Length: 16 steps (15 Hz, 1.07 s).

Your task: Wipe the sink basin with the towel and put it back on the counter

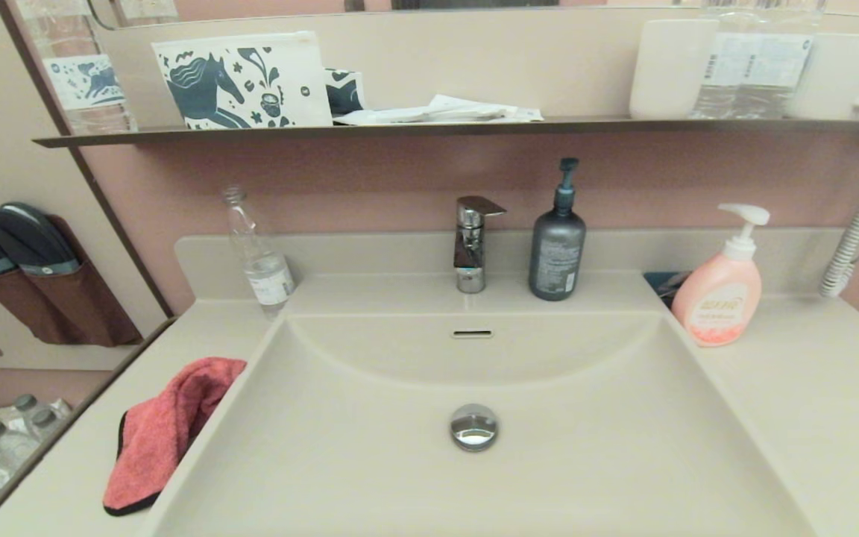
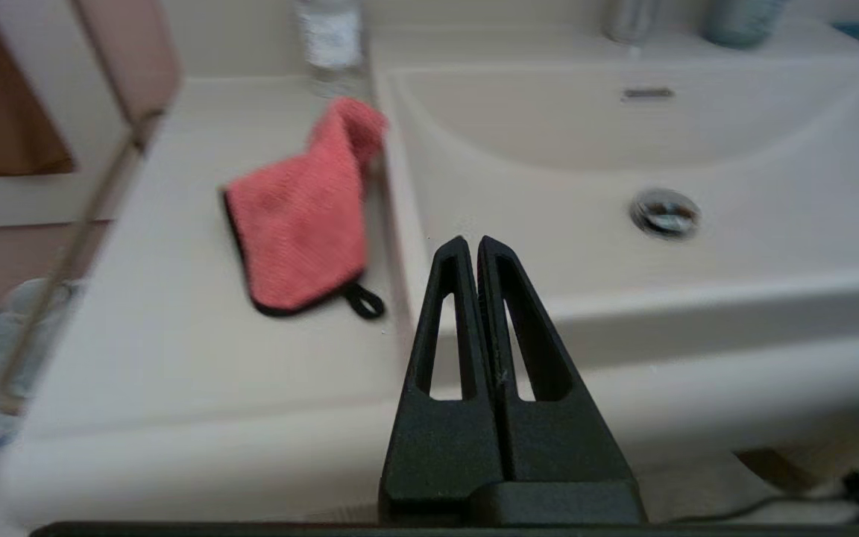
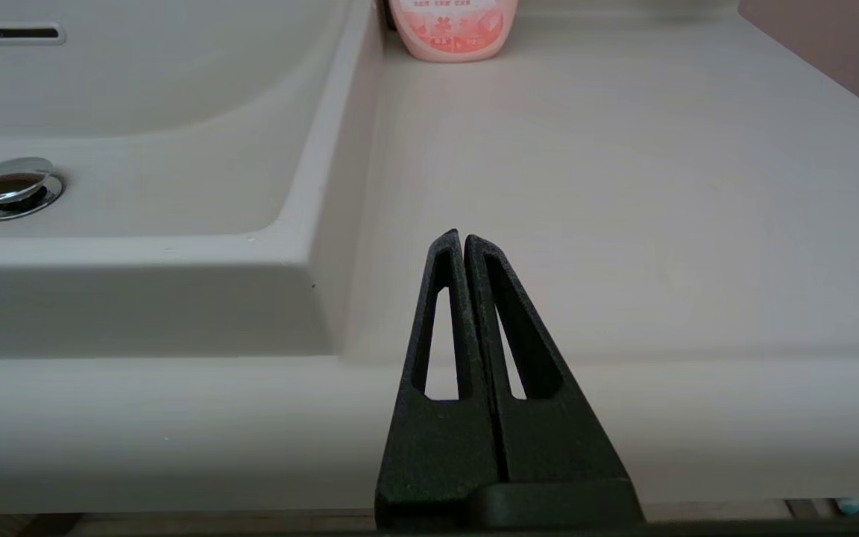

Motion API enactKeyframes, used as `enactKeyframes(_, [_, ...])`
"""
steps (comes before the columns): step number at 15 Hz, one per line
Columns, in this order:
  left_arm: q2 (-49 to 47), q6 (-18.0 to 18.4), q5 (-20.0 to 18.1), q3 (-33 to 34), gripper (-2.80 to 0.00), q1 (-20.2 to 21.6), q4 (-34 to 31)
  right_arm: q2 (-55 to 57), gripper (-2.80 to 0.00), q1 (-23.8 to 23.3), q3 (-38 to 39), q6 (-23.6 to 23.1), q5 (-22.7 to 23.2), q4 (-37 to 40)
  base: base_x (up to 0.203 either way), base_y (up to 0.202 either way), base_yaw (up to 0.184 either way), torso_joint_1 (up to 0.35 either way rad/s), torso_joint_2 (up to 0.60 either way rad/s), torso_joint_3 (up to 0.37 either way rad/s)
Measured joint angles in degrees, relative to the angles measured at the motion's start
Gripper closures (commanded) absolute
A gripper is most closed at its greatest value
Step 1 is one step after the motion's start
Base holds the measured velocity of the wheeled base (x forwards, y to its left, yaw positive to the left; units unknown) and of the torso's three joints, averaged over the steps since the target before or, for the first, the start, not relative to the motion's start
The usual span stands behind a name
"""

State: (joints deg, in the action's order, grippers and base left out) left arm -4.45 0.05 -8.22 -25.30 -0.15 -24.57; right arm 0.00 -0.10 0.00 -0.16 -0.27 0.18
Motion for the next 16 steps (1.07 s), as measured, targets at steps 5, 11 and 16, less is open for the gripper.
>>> enactKeyframes(5, [4.0, 1.6, 3.5, 11.5, 0.0, 0.1, 12.6, 0.0, 0.0, 0.0, 0.0, 0.0, 0.0, 0.0, 0.0, 0.0, 0.0, 0.0, 0.0, 0.0])
enactKeyframes(11, [4.4, 2.0, 6.4, 17.4, 0.0, 0.1, 16.7, 0.0, 0.0, 0.0, 0.0, 0.0, 0.0, 0.0, 0.0, 0.0, 0.0, 0.0, 0.0, 0.0])
enactKeyframes(16, [4.4, 2.2, 6.3, 23.1, 0.0, 0.1, 21.7, 0.0, 0.0, 0.0, 0.0, 0.0, 0.0, 0.0, 0.0, 0.0, 0.0, 0.0, 0.0, 0.0])
